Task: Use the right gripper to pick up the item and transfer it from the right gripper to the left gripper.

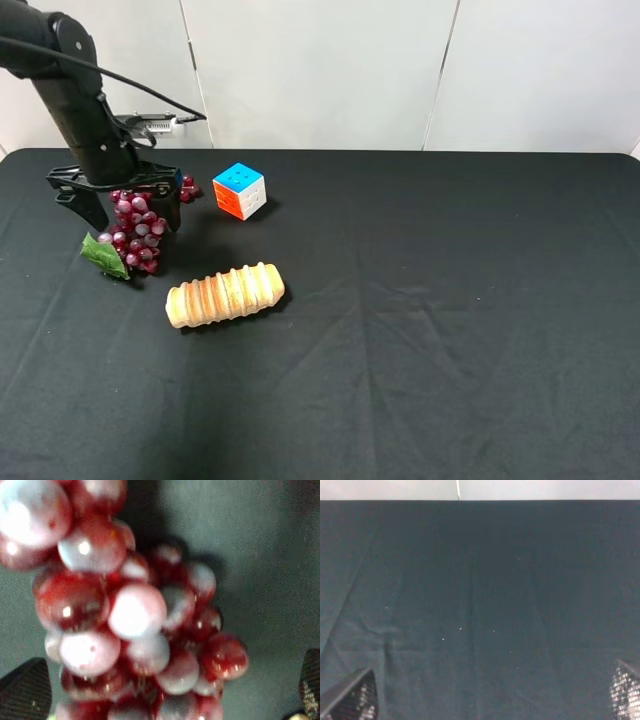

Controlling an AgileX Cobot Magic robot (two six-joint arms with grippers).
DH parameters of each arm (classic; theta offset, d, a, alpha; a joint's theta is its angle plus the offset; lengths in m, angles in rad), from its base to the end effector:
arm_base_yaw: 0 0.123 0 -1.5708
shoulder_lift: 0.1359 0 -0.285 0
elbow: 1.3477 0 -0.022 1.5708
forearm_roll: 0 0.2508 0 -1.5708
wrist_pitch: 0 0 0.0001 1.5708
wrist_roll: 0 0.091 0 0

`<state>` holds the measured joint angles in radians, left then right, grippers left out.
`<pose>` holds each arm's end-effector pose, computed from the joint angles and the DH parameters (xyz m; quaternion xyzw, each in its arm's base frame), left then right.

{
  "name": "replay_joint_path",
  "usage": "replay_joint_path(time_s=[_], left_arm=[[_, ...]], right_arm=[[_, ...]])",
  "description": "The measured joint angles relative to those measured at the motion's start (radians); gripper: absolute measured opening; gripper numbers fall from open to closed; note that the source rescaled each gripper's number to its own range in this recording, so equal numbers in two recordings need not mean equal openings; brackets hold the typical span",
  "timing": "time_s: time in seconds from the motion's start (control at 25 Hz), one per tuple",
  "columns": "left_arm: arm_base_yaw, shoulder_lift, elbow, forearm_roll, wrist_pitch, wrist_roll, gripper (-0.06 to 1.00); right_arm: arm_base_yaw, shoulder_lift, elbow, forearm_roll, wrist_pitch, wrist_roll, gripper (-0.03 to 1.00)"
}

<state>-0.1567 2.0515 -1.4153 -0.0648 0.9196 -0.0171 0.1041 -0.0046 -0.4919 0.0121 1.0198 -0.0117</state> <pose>0.3939 -0.0670 0.1530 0.0514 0.9970 -0.0311 0.0485 -0.0030 0.0006 0.2784 -0.0489 0.8419 0.0309 0.5365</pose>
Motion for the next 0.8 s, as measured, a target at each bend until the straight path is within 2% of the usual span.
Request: replay_joint_path(time_s=[0.24,0.44,0.6,0.8], left_arm=[[0.0,-0.056,-0.079,0.0,0.116,-0.004,1.0],[0.0,-0.194,-0.088,0.003,0.156,-0.005,1.0],[0.0,-0.316,-0.088,0.004,0.23,0.004,1.0],[0.0,-0.476,-0.088,0.004,0.244,0.017,1.0]], right_arm=[[0.0,0.0,0.0,0.0,0.0,0.0,1.0],[0.0,0.0,0.0,0.0,0.0,0.0,1.0],[0.0,0.0,0.0,0.0,0.0,0.0,1.0],[0.0,0.0,0.0,0.0,0.0,0.0,1.0]])
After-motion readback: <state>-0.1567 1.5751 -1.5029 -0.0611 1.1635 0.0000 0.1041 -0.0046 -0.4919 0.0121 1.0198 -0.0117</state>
